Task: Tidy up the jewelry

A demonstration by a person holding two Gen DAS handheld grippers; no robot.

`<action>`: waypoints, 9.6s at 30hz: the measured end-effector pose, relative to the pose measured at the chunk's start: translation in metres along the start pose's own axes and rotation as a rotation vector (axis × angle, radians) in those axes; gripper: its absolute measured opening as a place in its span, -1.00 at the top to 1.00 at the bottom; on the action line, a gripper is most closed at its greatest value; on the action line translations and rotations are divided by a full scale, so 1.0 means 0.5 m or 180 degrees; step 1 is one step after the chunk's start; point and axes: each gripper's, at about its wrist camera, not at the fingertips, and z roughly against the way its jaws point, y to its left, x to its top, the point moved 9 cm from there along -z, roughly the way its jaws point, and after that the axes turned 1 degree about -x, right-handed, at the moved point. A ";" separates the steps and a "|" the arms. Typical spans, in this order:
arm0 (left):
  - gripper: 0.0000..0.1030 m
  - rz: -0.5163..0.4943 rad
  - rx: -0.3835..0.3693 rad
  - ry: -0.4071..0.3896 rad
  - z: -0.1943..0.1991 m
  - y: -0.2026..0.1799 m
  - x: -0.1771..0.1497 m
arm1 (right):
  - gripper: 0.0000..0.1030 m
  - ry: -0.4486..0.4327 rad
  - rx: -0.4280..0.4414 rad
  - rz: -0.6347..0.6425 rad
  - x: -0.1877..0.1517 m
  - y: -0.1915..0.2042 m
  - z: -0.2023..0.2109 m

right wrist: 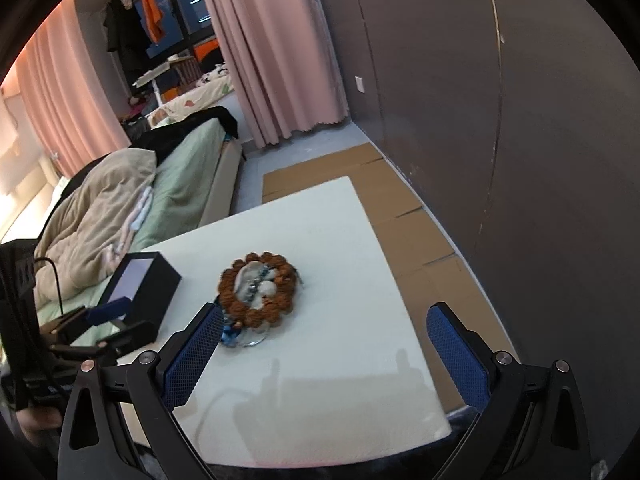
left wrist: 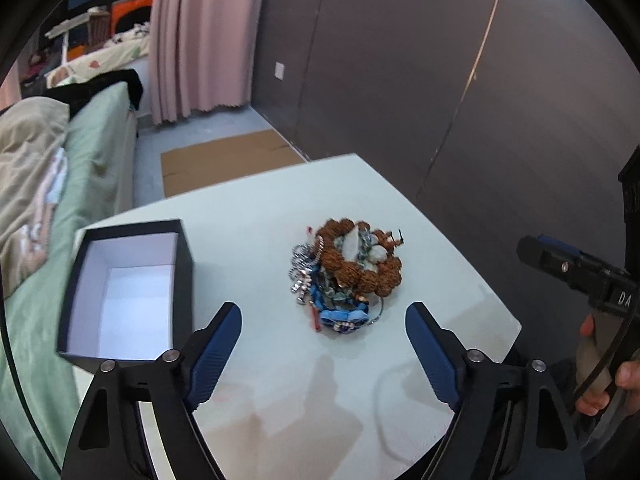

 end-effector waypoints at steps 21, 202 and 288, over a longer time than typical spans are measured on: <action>0.20 0.0057 -0.0051 0.0634 -0.156 -0.020 -0.046 | -0.90 0.0251 0.0127 -0.0339 -0.009 -0.042 -0.061; 0.82 0.0546 -0.0224 0.0149 -0.018 0.052 0.060 | -0.27 0.1394 0.0926 -0.0554 -0.023 0.150 -0.242; -0.43 0.1119 -0.0029 -0.0150 0.065 0.207 0.081 | 0.30 0.1663 0.0509 -0.0119 -0.061 0.192 -0.303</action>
